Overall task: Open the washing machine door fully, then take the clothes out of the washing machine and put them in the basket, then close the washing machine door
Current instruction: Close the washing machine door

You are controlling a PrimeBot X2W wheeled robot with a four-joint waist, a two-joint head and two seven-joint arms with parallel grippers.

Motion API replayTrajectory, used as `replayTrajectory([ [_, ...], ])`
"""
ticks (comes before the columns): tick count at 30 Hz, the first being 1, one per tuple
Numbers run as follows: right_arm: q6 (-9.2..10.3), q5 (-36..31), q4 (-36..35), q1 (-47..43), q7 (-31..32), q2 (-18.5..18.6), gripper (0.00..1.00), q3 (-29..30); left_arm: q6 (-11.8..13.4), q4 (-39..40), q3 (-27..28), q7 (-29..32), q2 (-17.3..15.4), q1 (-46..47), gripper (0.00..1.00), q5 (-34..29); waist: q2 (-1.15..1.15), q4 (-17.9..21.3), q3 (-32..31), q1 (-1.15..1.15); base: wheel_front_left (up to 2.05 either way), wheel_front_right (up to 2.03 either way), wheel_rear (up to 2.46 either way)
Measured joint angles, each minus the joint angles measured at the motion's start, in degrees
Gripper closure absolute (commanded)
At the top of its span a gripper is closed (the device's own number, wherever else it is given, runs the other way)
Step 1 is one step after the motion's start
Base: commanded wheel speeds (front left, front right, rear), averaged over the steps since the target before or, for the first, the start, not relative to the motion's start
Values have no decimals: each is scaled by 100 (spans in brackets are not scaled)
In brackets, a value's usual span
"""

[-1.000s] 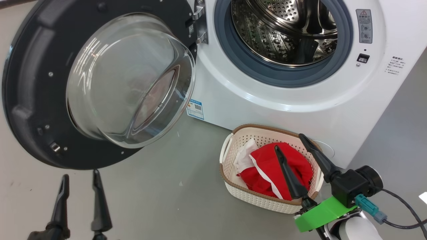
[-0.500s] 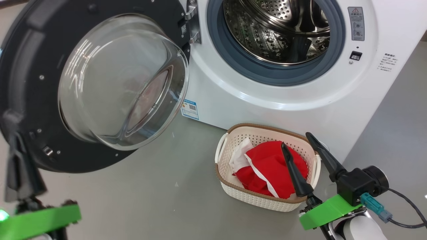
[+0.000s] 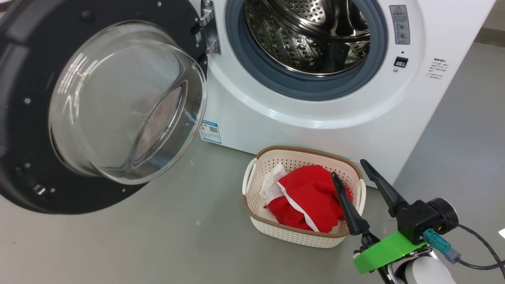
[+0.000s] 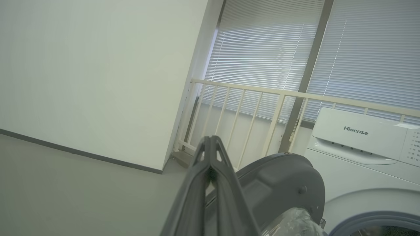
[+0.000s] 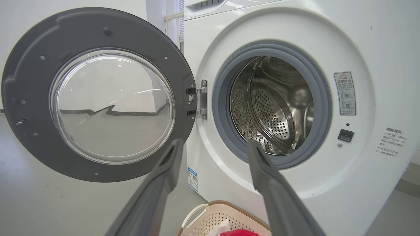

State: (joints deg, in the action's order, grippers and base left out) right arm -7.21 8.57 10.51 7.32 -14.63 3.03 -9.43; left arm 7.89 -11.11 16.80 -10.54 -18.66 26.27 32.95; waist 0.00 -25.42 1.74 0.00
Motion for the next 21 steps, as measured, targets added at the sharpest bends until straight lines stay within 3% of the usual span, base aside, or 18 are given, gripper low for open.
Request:
replayTrajectory([
  [8, 0, 0, 1, 1, 0, -1, 0, 3, -234, -1770, 434, 534, -236, 1197, 100, 865, 0, 171, 7, 0, 0, 0, 0],
  [14, 0, -48, -4, 1, 26, -1, 0, -3, -244, -2891, 678, 884, -472, 1854, 100, 1237, 0, 253, 50, 0, 0, 0, 0],
  [21, 0, -172, -78, 4, 131, -1, 0, -73, -345, -4142, 1081, 1945, -535, 2399, 100, 2083, 0, 416, 80, 0, 0, 0, 0],
])
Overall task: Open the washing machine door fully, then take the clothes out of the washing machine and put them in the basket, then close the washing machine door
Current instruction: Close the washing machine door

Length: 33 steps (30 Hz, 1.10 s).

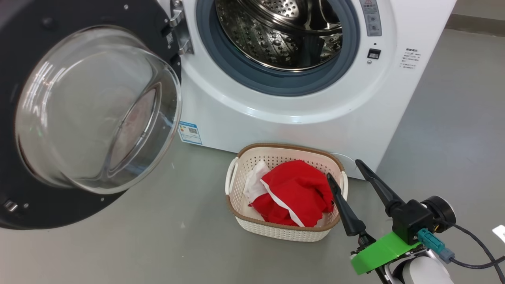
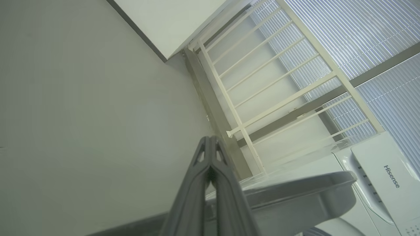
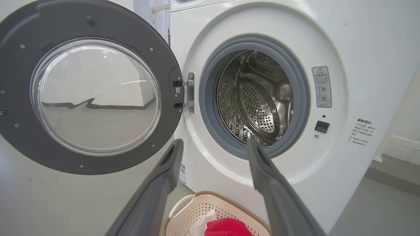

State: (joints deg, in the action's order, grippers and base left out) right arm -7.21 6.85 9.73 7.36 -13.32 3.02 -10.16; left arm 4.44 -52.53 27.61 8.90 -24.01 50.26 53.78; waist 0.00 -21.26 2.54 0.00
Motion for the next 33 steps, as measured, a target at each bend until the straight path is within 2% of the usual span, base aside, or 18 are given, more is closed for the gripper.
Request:
replayTrajectory([
  [6, 0, -32, -41, 1, 30, 1, 0, -2, -157, -647, -89, 600, -291, 56, 100, 25, 0, 155, 109, 0, 0, 0, 0],
  [15, 0, -38, -75, 5, 29, 3, 0, -2, -423, -1036, -221, 845, -526, 77, 100, -11, 0, 304, 240, 0, 0, 0, 0],
  [19, 0, -38, -80, 14, 29, 3, 0, 10, -631, -1111, -241, 1102, -622, 82, 100, 33, 0, 321, 296, 0, 0, 0, 0],
  [23, 0, -38, -77, 16, 27, 2, 0, 26, -803, -1148, -290, 1403, -627, 82, 100, 90, 0, 291, 294, 0, 0, 0, 0],
  [33, 0, -34, -54, 16, 21, 2, 0, 23, -1006, -1007, -288, 2020, -426, 65, 100, 465, 0, 106, 234, 0, 0, 0, 0],
])
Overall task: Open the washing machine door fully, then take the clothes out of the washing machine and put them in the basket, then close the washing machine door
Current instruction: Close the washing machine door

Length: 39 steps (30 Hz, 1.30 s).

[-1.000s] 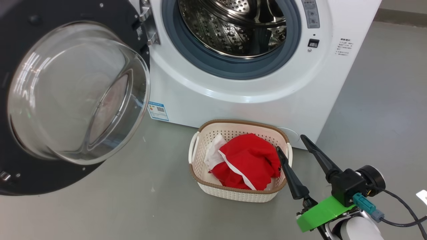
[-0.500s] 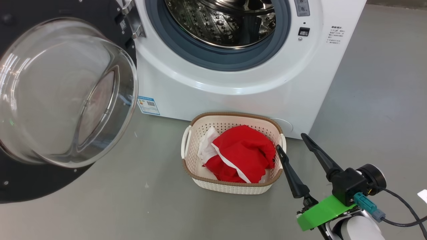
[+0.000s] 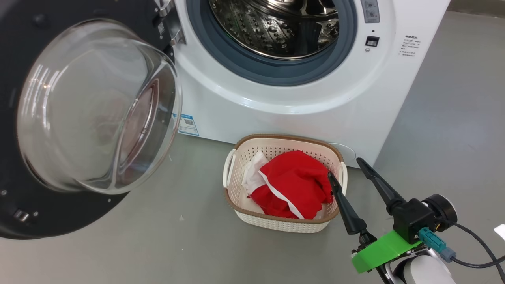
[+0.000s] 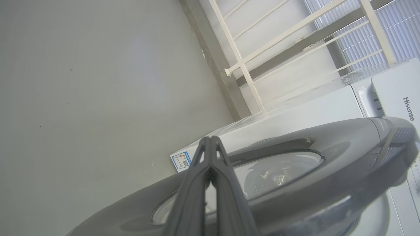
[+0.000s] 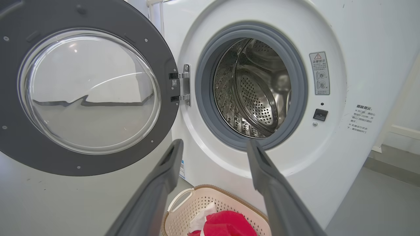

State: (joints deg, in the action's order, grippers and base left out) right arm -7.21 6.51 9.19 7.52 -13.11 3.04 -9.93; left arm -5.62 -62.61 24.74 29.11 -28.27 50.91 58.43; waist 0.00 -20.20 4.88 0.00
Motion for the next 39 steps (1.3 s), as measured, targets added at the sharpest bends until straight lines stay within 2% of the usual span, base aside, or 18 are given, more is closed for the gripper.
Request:
replayTrajectory([
  [13, 0, 41, 45, 1, -34, 1, 0, 0, -91, 497, 349, 611, 450, -187, 100, 700, 0, -223, 3, 0, 0, 0, 0],
  [20, 0, 56, 69, 1, -57, 1, 0, 0, -86, 906, 365, 839, 759, -420, 100, 828, 0, -281, 39, 1, 0, 0, 0],
  [29, 0, 154, 133, 4, -101, 2, 0, 2, 134, 1844, 448, 1193, 1269, -775, 100, 1145, 0, -306, 35, 0, 0, 0, 0],
  [39, 0, 301, 204, 122, -111, 2, 0, 3, 616, 3342, 420, 1558, 1836, -1397, 100, 1310, 0, -251, 53, 0, 0, 0, 0],
])
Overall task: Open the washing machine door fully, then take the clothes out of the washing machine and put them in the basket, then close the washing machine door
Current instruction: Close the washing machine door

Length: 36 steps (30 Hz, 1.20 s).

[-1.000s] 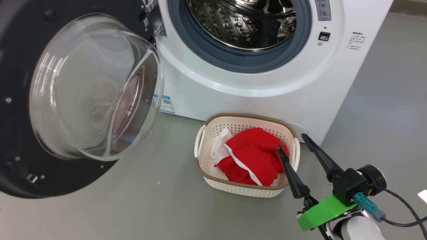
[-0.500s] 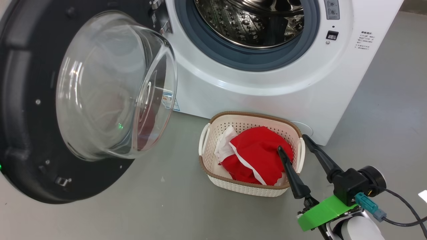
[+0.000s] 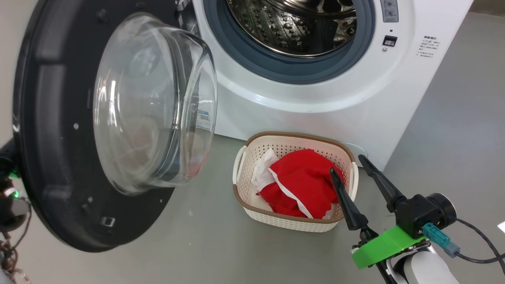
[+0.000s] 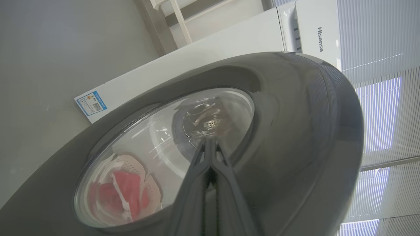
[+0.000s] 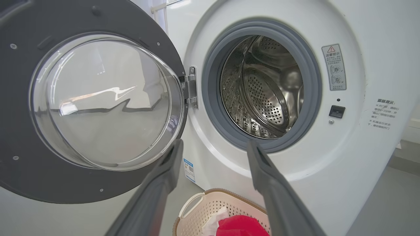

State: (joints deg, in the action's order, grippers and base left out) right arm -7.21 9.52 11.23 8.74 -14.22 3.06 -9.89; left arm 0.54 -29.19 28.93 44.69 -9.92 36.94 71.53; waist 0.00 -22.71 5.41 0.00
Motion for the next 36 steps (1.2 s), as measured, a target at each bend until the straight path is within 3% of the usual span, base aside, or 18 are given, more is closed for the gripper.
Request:
replayTrajectory([
  [17, 0, 51, 32, 2, -41, 0, 0, 15, 612, 2060, -275, 221, 709, -938, 100, 182, 0, 377, -24, 0, 0, 0, 0],
  [29, 0, 104, -2, -3, -41, -1, 0, 19, 835, 2652, -727, -62, 769, -1420, 100, 463, 0, 747, -98, 0, 0, 0, 0],
  [36, 0, 104, -15, -7, -41, -1, 0, 22, 855, 2831, -1295, -478, 775, -1718, 100, 884, 0, 1036, -129, 0, 0, 0, 0],
])
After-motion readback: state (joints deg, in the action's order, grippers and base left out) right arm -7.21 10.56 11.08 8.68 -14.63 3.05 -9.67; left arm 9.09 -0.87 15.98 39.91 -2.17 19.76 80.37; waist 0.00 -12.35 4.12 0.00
